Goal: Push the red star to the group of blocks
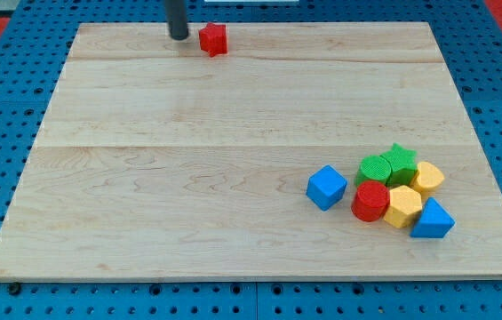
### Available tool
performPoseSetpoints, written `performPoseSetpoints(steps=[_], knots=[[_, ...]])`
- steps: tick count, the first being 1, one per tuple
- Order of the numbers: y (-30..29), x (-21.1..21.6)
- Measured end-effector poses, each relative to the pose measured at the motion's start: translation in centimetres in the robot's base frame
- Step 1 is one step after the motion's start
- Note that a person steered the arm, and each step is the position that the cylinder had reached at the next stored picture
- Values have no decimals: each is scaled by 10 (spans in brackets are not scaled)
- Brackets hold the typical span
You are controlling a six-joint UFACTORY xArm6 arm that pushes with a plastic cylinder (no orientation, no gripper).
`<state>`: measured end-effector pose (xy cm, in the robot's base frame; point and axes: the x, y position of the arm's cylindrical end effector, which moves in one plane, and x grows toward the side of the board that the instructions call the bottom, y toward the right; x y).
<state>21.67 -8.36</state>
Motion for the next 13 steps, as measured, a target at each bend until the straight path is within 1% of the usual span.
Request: performPoseSetpoints(steps=[1, 2, 3, 4, 5, 6, 7, 8, 9, 10, 11, 12, 13], knots=[[63, 43], [103, 77], [70, 15], [111, 11], [152, 53], [148, 118], [136, 173], [158, 226], [136, 172], [151, 152], [189, 211], [201, 259], [184, 240]])
